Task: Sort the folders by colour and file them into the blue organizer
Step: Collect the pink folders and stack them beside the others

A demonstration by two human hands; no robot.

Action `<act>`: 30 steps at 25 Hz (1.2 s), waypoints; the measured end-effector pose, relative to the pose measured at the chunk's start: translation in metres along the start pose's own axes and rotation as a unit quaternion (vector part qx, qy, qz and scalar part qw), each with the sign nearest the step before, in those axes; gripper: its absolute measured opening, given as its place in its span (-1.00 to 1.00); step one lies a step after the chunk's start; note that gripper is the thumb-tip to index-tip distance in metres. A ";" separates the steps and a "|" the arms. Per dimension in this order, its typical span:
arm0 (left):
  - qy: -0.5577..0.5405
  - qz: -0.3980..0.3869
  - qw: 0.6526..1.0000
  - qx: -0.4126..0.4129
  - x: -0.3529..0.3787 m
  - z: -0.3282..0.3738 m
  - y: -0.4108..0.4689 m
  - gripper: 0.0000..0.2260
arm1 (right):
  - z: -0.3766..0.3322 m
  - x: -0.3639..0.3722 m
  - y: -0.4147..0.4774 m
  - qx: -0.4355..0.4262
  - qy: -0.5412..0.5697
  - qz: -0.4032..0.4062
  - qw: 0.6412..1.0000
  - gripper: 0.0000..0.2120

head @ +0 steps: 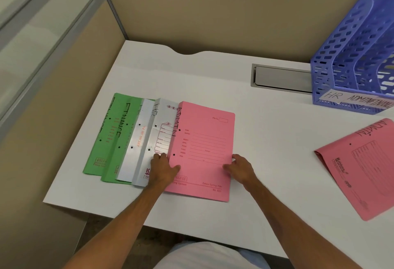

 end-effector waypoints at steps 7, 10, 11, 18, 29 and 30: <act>0.026 0.042 0.996 0.075 -0.004 0.030 -0.014 -0.44 | 0.017 -0.026 -0.007 -0.031 -0.082 -0.017 0.996 -0.39; -0.003 0.039 0.991 0.126 0.003 0.058 -0.026 -0.43 | 0.033 -0.052 -0.014 -0.042 -0.077 0.002 0.996 -0.46; -0.009 0.035 0.989 0.141 0.008 0.070 -0.032 -0.44 | 0.039 -0.063 -0.017 -0.047 -0.076 0.017 0.996 -0.50; -0.003 -0.044 0.972 0.231 0.085 0.181 -0.088 -0.55 | 0.110 -0.167 -0.048 -0.117 -0.113 0.072 0.984 -0.66; 0.027 -0.176 0.950 0.257 0.232 0.356 -0.177 -0.35 | 0.289 -0.341 -0.104 0.047 0.030 0.276 0.960 -0.71; 0.033 -0.185 0.949 0.252 0.239 0.367 -0.179 -0.31 | 0.301 -0.348 -0.108 0.069 0.036 0.284 0.956 -0.70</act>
Point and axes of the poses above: each hand's wrist, its own y-axis towards the middle knuckle, its own x-axis out of the palm, z = x × y, the point moved 1 cm from there along y, towards the middle knuckle, and after that the axes turned 10 degrees about -x, right-handed, at the moved point
